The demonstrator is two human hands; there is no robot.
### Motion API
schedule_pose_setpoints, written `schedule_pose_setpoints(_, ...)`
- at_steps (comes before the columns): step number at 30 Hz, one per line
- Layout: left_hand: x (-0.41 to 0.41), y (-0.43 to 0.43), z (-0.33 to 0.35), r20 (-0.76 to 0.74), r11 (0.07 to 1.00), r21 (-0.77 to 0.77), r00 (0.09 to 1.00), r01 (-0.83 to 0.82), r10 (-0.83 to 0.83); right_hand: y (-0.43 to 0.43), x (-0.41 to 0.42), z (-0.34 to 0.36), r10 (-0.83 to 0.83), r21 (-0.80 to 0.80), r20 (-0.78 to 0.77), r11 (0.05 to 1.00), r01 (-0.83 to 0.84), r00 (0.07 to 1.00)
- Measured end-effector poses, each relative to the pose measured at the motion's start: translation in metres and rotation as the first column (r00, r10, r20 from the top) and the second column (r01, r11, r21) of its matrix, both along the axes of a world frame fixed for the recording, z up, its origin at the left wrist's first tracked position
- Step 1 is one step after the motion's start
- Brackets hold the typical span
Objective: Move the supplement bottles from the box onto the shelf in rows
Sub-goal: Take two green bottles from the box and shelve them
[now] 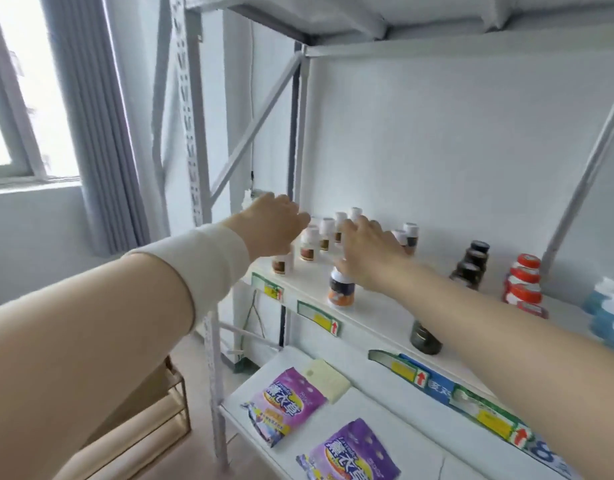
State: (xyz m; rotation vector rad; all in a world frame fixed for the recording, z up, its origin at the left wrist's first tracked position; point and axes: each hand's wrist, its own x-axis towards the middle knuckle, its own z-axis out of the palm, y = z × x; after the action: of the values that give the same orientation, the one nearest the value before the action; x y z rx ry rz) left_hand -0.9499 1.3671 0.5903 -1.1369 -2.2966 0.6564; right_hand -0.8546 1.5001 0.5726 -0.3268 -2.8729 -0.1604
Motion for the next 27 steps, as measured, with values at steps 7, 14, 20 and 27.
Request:
schedule_pose_setpoints(7,-0.115,-0.238,-0.021,0.135,0.926,0.009,0.918,-0.378,0.373,-0.193,-0.168,-0.017,0.339,0.059,0.072,0.937,-0.343,0.938)
schedule_pose_setpoints(14,-0.204,-0.387,-0.089,0.293,0.806,0.010,0.772,-0.592,0.564,-0.345,-0.292,-0.086,0.500,0.093,0.228,0.843,-0.530,0.836)
schedule_pose_setpoints(20,-0.284,-0.428,-0.184,0.406,0.772,-0.023,0.700,-0.635,0.588,-0.391,-0.388,-0.175,0.531,0.075,0.398,0.794,-0.603,0.748)
schedule_pose_setpoints(27,-0.400,-0.452,-0.282,0.600,0.713,-0.099,0.530,-0.694,0.599,-0.400,-0.512,-0.277,0.583,-0.042,0.541,0.739,-0.673,0.606)
